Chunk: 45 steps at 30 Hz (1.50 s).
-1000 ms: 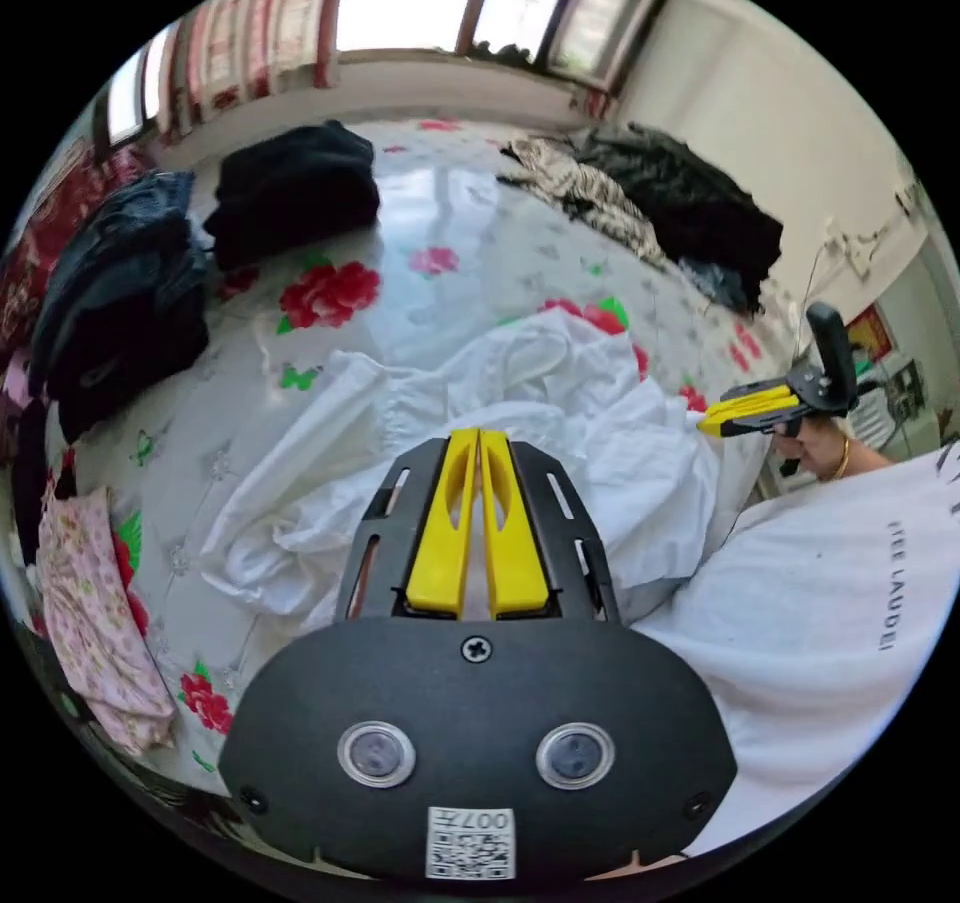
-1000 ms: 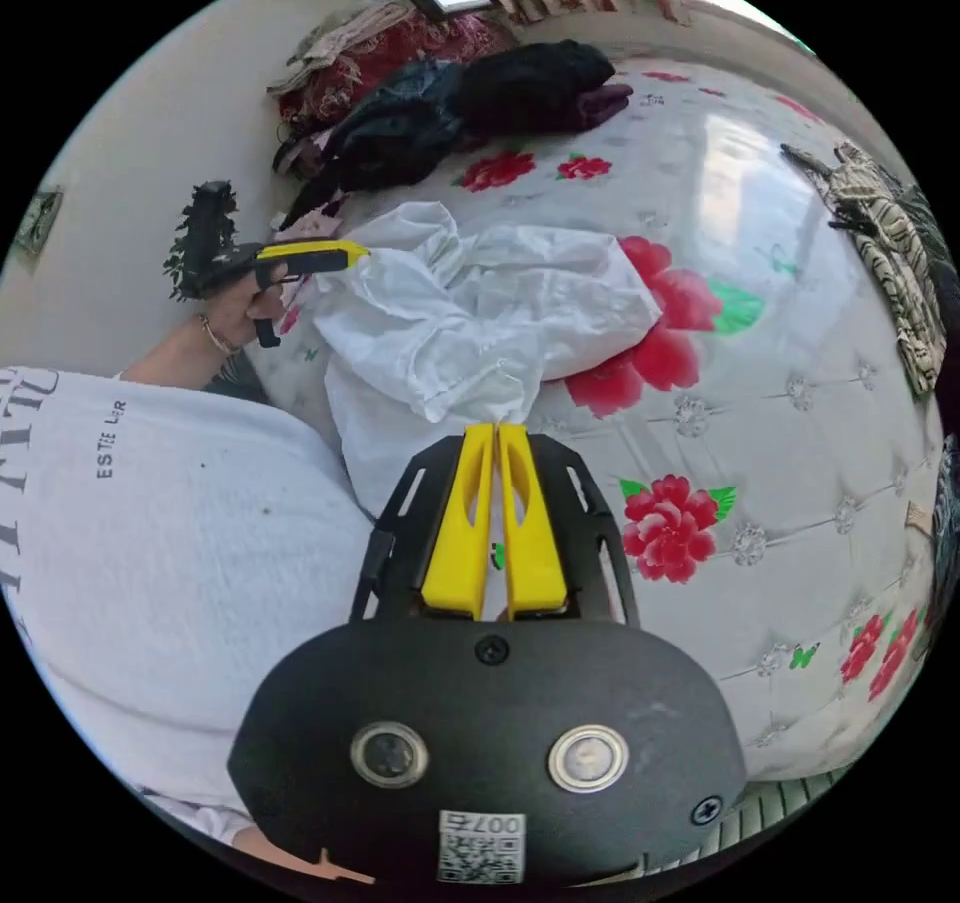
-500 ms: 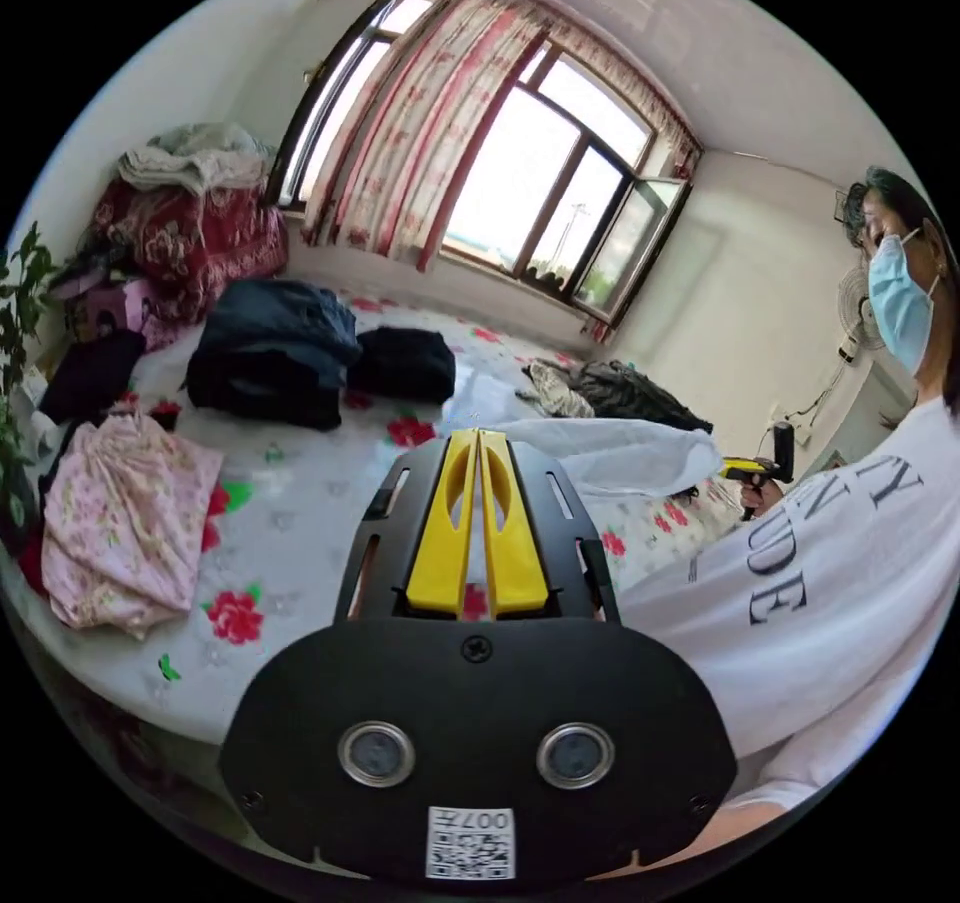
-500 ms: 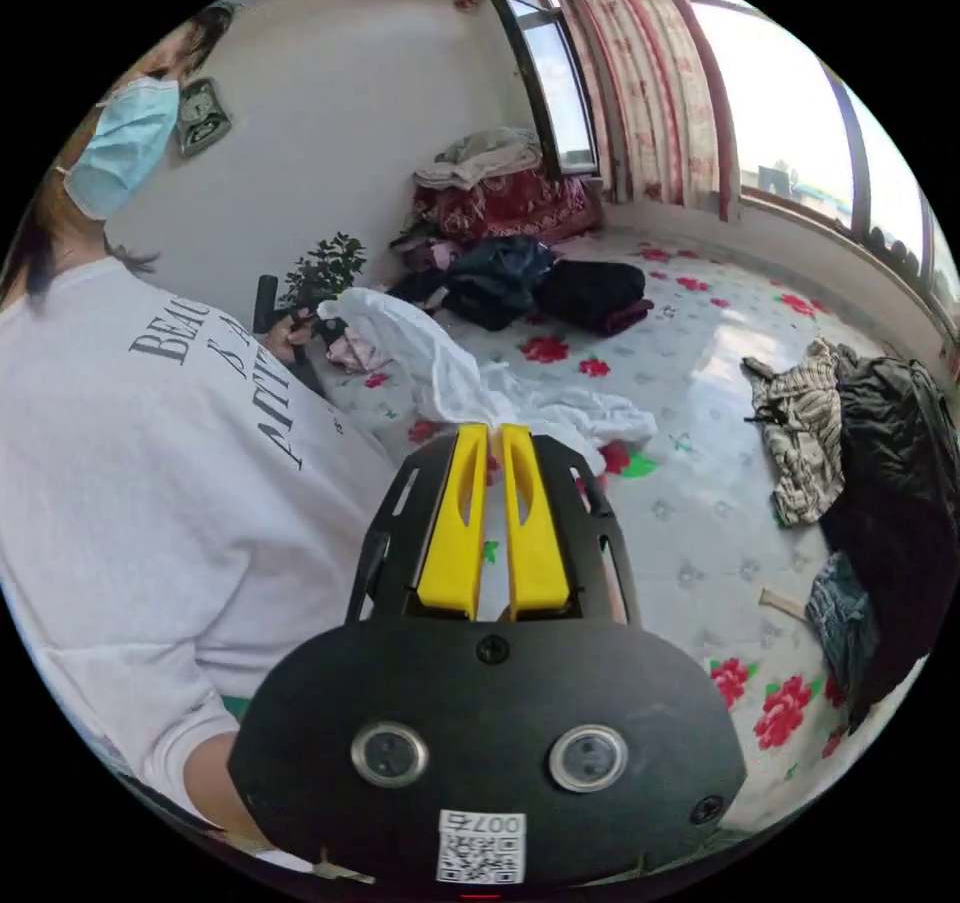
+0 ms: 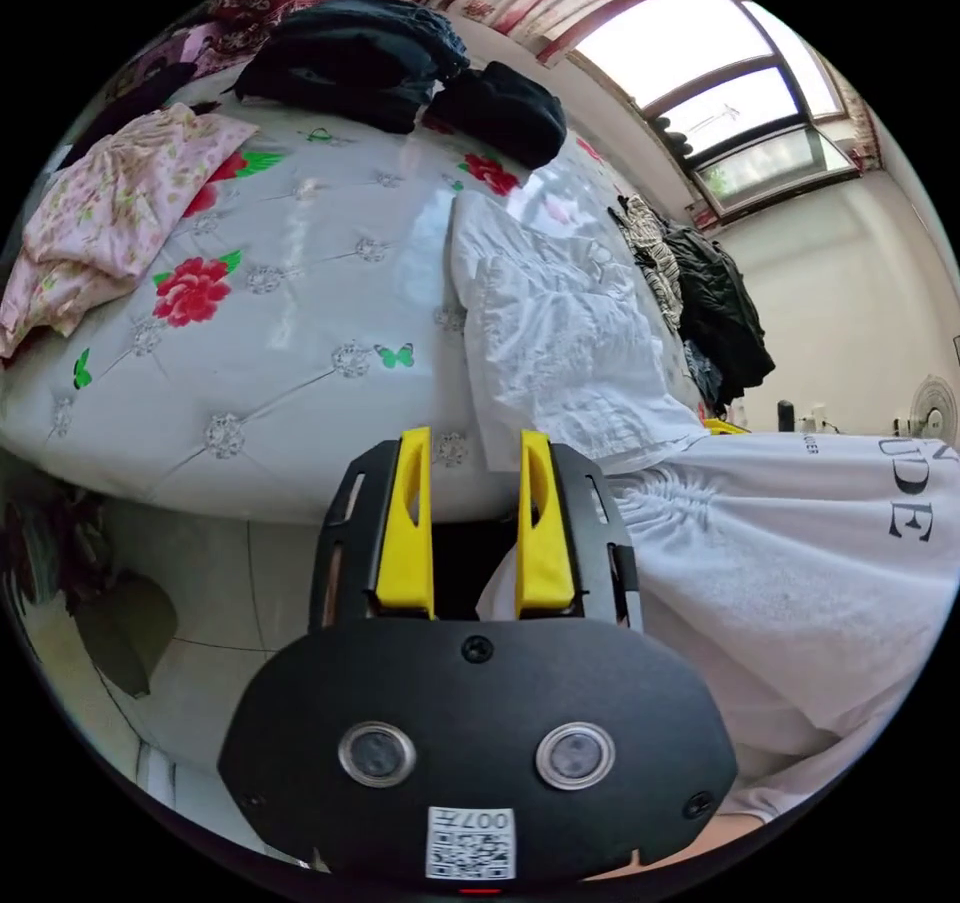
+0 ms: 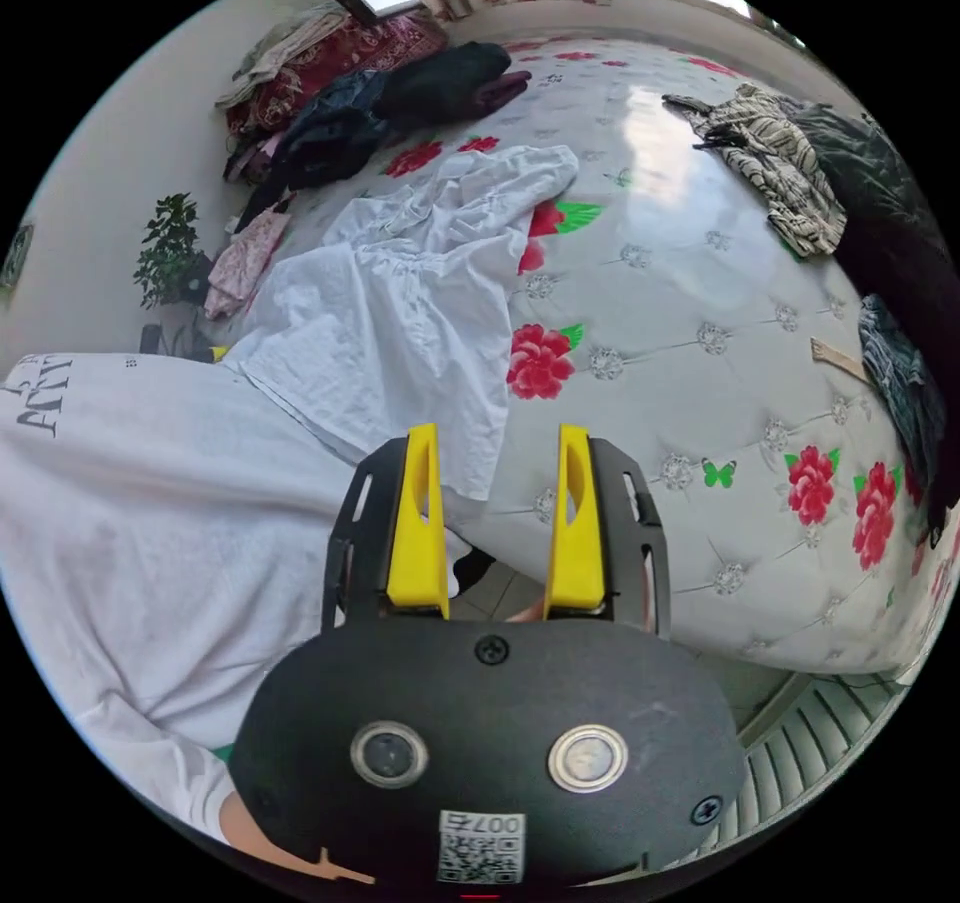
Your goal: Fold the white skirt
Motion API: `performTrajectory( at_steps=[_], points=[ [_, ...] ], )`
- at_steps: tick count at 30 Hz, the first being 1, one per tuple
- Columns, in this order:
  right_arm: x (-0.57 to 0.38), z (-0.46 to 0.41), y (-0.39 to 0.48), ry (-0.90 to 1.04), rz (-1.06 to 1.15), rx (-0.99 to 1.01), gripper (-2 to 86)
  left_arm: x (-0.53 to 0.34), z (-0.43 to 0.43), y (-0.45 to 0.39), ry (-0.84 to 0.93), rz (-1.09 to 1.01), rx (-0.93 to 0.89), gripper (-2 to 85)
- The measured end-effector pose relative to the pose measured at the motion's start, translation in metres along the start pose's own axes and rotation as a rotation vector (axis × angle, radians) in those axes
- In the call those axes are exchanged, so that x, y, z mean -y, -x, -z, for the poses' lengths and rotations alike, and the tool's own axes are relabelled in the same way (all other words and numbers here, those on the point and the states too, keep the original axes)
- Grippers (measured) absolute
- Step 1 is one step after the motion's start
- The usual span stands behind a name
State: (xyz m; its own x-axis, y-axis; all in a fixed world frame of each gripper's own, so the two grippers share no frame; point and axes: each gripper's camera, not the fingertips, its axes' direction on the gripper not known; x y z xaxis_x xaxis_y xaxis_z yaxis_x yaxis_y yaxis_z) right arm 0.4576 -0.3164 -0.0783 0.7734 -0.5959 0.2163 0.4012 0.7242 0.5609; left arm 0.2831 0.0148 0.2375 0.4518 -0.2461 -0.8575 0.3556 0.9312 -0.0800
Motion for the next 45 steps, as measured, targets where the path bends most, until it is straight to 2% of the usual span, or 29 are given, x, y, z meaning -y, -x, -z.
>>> performTrajectory(
  at_steps=[2,5,6,7,8,10,11,14,15,16,18,22,24,26,29,32,37,39,45],
  points=[
    [0.007,-0.02,-0.008,0.016,-0.021,0.086,9.9,0.009,-0.01,0.0,0.005,0.017,-0.068,12.1],
    [0.021,-0.073,0.002,0.152,0.002,0.118,7.5,0.029,-0.051,-0.003,0.103,0.046,-0.156,10.8],
    [0.025,-0.09,0.011,0.201,-0.009,0.073,5.7,0.036,-0.07,-0.002,0.148,0.064,-0.151,9.0],
    [0.028,-0.083,0.024,0.134,0.023,-0.053,3.3,0.043,-0.087,0.001,0.194,0.09,-0.144,3.4],
    [0.03,-0.083,0.029,0.147,0.055,-0.075,2.1,0.047,-0.094,0.003,0.215,0.104,-0.14,0.5],
    [0.063,-0.081,0.03,0.249,0.111,0.003,0.6,0.077,-0.097,0.006,0.182,0.115,-0.234,-0.5],
    [0.074,-0.072,0.026,0.233,0.116,0.035,0.4,0.089,-0.091,0.007,0.145,0.117,-0.279,-0.6],
    [0.136,0.046,-0.001,-0.063,0.094,0.116,-0.1,0.169,-0.024,-0.001,-0.093,0.088,-0.443,-0.9],
    [0.157,0.11,-0.009,-0.215,0.096,0.152,-0.2,0.203,0.014,-0.018,-0.186,0.018,-0.474,-0.9],
    [0.168,0.177,-0.012,-0.38,0.113,0.192,-0.2,0.232,0.053,-0.041,-0.253,-0.057,-0.456,-0.9],
    [0.172,0.269,-0.004,-0.571,0.155,0.213,-0.3,0.26,0.111,-0.083,-0.358,-0.19,-0.445,-1.0],
    [0.11,0.415,0.037,-0.942,0.326,0.153,-0.3,0.247,0.22,-0.155,-0.604,-0.425,-0.457,-1.0],
    [0.075,0.435,0.046,-0.993,0.378,0.105,-0.3,0.221,0.24,-0.172,-0.646,-0.489,-0.392,-1.0],
    [0.041,0.432,0.044,-0.985,0.377,0.056,-0.3,0.189,0.242,-0.177,-0.653,-0.518,-0.325,-1.0],
    [-0.007,0.383,0.022,-0.858,0.346,0.026,-0.3,0.138,0.204,-0.162,-0.561,-0.491,-0.278,-1.0],
    [-0.042,0.291,-0.015,-0.627,0.208,0.005,-0.2,0.094,0.113,-0.128,-0.333,-0.348,-0.216,-0.9],
    [-0.088,0.093,-0.097,-0.209,-0.194,0.022,0.6,0.014,-0.1,-0.047,0.133,0.078,-0.051,0.0],
    [-0.1,0.064,-0.112,-0.132,-0.278,0.004,1.4,-0.009,-0.131,-0.035,0.208,0.154,-0.005,1.6],
    [-0.075,0.105,-0.121,-0.286,-0.234,-0.054,4.3,-0.017,-0.084,-0.043,0.018,0.207,0.078,6.6]
  ],
)
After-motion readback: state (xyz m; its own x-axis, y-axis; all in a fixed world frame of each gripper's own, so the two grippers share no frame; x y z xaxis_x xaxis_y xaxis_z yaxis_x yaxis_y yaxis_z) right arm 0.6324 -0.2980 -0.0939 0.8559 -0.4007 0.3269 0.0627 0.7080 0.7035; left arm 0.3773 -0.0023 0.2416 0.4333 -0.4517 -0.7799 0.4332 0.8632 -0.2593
